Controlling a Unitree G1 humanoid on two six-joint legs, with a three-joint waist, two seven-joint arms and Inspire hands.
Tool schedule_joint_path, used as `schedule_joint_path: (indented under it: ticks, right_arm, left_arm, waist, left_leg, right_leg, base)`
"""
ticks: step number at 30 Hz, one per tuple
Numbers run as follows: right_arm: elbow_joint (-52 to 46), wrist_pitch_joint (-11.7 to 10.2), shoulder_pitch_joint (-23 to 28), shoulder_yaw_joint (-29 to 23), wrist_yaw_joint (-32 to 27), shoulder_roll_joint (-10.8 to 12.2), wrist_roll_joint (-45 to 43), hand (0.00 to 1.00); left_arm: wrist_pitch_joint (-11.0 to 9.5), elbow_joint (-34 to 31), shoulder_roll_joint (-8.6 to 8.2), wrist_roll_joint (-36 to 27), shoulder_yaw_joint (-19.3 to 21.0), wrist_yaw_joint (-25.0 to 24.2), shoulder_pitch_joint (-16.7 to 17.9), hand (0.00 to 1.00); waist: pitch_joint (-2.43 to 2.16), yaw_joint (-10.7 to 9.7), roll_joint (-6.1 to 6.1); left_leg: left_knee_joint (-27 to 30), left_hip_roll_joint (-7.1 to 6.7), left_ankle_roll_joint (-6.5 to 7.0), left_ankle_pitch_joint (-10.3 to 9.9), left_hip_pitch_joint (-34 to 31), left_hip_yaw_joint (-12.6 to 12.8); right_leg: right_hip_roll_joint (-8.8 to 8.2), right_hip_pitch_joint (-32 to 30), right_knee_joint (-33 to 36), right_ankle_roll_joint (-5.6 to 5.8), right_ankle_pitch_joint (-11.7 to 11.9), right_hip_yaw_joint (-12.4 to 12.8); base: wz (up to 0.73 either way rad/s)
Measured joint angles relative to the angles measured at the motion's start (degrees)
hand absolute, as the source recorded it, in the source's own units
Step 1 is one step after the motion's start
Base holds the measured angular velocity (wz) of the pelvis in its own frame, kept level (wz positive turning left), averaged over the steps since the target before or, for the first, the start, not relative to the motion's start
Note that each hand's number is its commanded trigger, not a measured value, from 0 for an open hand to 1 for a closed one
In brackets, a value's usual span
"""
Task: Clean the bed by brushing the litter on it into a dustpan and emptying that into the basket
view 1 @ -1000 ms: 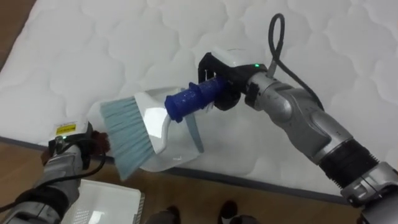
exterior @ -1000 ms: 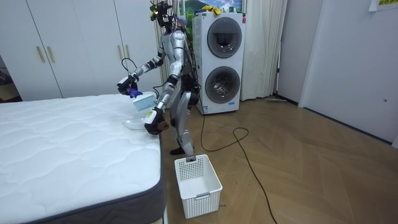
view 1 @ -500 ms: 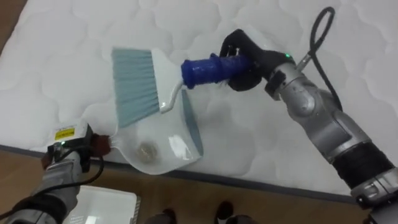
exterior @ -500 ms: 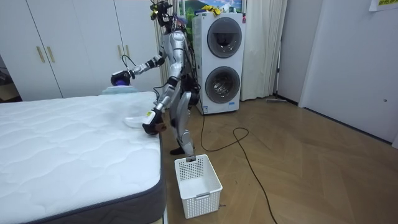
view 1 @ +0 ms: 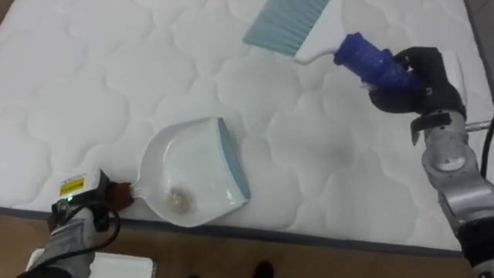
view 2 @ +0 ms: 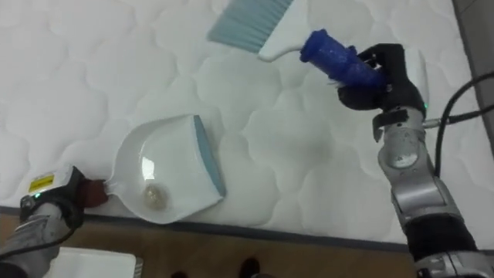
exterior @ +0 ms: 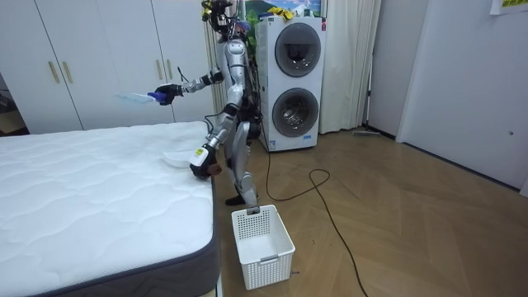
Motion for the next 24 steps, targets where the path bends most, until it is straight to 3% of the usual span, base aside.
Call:
schedule_joint_path:
  ticks: [1,4,5,10,14,19,21,24]
  right_arm:
    - [0.0,0.0,0.8,-1.4,-0.7,-0.2,-0.1,0.0]
    - [0.0,0.0,2.6,-3.3,-2.5,-0.6,-0.2,0.0]
    - [0.0,0.0,3.3,-3.8,-3.1,-0.7,0.4,0.0]
    - [0.0,0.0,4.6,-4.4,-4.6,-0.7,5.9,0.0]
    - [-4.1,0.3,9.3,-6.3,-5.1,-0.8,6.1,0.0]
    - [-5.0,0.4,9.4,-6.7,-6.5,-0.8,6.4,0.0]
    - [-5.3,0.6,9.8,-6.6,-7.1,-0.8,6.7,0.0]
    - [-7.1,0.6,12.0,-6.7,-7.6,-0.7,7.1,0.0]
  left_arm:
    - [0.0,-1.1,0.02,0.1,0.7,-0.1,0.6,1.0]
    - [0.1,-2.1,0.0,0.0,1.7,-1.3,1.6,1.0]
    - [0.4,-3.1,0.02,0.0,1.7,-2.0,2.4,1.0]
    - [0.5,-6.9,-0.14,0.0,2.5,-4.5,5.2,1.0]
    - [1.5,-12.1,-0.14,0.0,6.9,-6.7,10.8,1.0]
    - [2.1,-16.1,-0.32,-1.4,9.5,-7.9,14.1,1.0]
    - [2.2,-17.9,-1.28,-2.7,11.1,-8.8,14.5,1.0]
    - [1.6,-21.6,-2.6,-6.1,12.8,-9.9,15.8,1.0]
  waist:
    - [-0.28,-0.6,-0.02]
    - [-0.83,-0.8,-0.16]
    - [-1.32,-0.9,-0.09]
    - [-1.75,-0.9,-0.24]
    - [-2.84,-0.4,0.26]
    - [-2.87,0.3,2.59]
    - [-2.8,1.0,3.31]
    - [-2.77,0.7,3.65]
  left_leg:
    - [-0.1,0.1,-0.02,0.0,0.1,-0.1]
    - [-0.9,0.61,-0.13,0.0,2.3,0.0]
    - [-1.6,0.75,-0.18,0.1,3.5,0.1]
    - [-4.8,0.88,-0.65,0.3,8.7,0.3]
    - [-6.5,1.04,-1.16,0.4,12.3,-0.3]
    - [-7.8,1.39,-1.44,0.4,14.0,-1.4]
    - [-7.6,1.41,-1.51,0.5,13.9,-1.6]
    - [-6.4,1.03,-1.69,0.7,12.6,-2.5]
  right_leg:
    - [0.04,0.4,-0.3,0.0,0.0,-0.4]
    - [0.35,2.4,-1.1,0.03,0.1,-0.2]
    - [0.48,3.6,-2.1,0.06,0.1,-0.1]
    - [1.22,8.7,-4.9,0.18,0.2,0.1]
    - [2.2,12.6,-7.0,0.18,0.2,-0.7]
    - [2.51,15.1,-8.0,0.23,0.2,-1.0]
    - [2.45,15.9,-8.6,0.18,0.2,-2.3]
    - [1.04,17.3,-8.5,0.03,-1.0,-6.7]
  base:
    - [0.09]
    - [-0.02]
    - [-0.04]
    - [-0.01]
    - [0.06]
    - [0.14]
    - [0.19]
    - [0.68]
